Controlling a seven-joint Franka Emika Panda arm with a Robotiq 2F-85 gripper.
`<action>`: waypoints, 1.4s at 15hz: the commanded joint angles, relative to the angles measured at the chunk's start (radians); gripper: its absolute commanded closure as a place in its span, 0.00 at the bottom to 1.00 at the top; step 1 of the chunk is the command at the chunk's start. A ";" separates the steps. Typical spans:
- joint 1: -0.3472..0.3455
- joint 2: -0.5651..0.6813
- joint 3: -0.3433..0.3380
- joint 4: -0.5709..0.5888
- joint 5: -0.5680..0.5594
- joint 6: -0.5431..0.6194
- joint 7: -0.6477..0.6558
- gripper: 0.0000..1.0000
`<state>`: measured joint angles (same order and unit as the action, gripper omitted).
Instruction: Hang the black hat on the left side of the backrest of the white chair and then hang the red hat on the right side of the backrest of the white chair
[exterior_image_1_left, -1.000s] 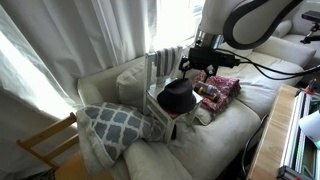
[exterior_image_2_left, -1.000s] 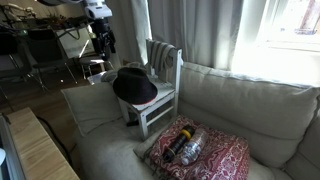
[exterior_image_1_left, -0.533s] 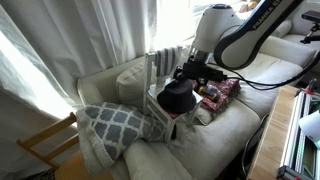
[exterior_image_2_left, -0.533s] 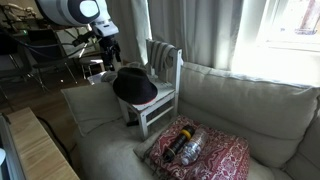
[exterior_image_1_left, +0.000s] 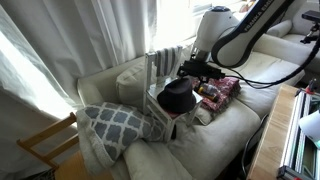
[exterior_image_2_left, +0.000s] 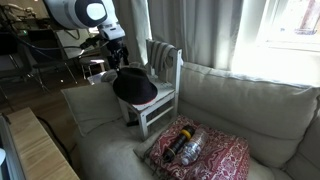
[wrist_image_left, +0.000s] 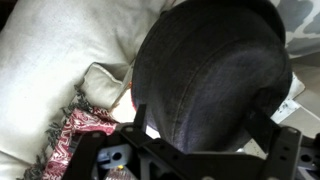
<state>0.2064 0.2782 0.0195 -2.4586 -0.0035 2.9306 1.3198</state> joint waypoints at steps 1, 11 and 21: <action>0.032 0.056 -0.052 0.021 0.022 0.015 0.022 0.00; 0.071 0.083 -0.079 0.045 0.062 0.014 0.021 0.73; 0.190 0.039 -0.201 0.046 -0.015 -0.024 0.106 0.98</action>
<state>0.3417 0.3520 -0.1321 -2.4042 0.0293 2.9309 1.3680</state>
